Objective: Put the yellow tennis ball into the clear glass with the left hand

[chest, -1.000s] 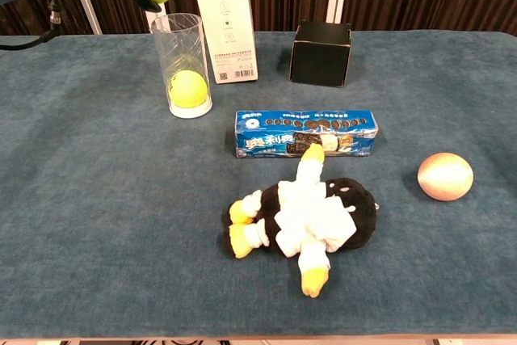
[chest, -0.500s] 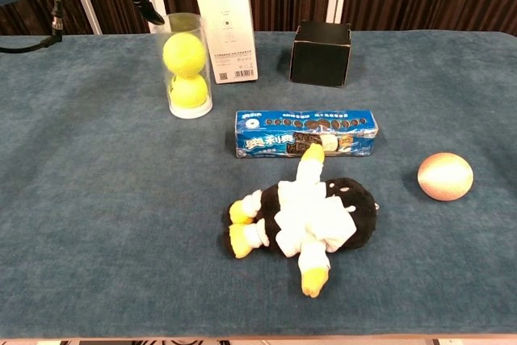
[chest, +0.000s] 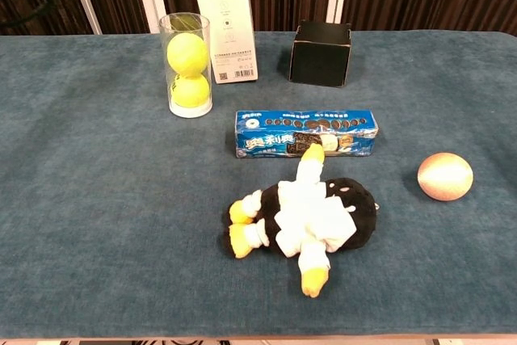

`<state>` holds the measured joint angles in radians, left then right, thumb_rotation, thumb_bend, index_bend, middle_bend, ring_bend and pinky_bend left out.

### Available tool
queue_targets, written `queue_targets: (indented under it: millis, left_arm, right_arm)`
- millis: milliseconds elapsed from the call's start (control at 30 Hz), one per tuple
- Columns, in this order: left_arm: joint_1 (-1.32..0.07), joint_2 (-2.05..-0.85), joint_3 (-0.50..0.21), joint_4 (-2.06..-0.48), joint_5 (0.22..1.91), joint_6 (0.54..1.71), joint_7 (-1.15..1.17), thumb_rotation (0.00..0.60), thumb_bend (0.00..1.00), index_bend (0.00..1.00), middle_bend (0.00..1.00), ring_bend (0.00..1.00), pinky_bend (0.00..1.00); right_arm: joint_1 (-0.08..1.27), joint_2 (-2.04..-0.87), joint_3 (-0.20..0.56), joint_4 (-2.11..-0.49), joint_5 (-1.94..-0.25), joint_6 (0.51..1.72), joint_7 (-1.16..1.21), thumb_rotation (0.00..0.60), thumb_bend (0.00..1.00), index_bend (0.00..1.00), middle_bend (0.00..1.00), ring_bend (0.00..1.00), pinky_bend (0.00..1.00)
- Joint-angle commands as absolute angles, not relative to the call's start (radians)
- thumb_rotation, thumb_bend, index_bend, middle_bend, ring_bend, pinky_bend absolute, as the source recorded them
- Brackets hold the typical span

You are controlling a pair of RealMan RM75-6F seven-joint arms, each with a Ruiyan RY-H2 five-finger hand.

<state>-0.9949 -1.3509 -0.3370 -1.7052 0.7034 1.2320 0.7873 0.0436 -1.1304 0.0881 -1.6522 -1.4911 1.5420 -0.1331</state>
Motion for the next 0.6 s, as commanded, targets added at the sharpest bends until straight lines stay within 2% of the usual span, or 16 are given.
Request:
queue_targets:
  millis: [33, 200, 333, 600]
  left_arm:
    - [-0.904, -1.231, -0.278, -1.872, 0.772, 1.357, 0.833, 0.6, 0.03, 0.21, 0.1, 0.11, 0.3]
    - [-0.789, -1.146, -0.205, -1.97, 0.842, 1.429, 0.774, 0.6, 0.03, 0.2, 0.07, 0.07, 0.29]
    - [-0.682, -1.093, -0.129, -1.993, 0.938, 1.452, 0.645, 0.6, 0.02, 0.19, 0.05, 0.03, 0.24]
    - [-0.476, -1.06, 0.075, -1.867, 1.194, 1.469, 0.37, 0.6, 0.01, 0.14, 0.01, 0.0, 0.14]
  right_arm:
    - [0.044, -1.131, 0.086, -1.654, -1.495, 1.543, -0.137, 0.6, 0.35, 0.13, 0.03, 0.11, 0.05]
    - [0.045, -1.134, 0.085, -1.657, -1.495, 1.541, -0.147, 0.6, 0.35, 0.13, 0.03, 0.11, 0.05]
    - [0.046, -1.138, 0.085, -1.655, -1.495, 1.538, -0.154, 0.6, 0.35, 0.13, 0.03, 0.11, 0.05]
    - [0.048, -1.142, 0.083, -1.658, -1.497, 1.537, -0.165, 0.6, 0.35, 0.13, 0.03, 0.11, 0.05]
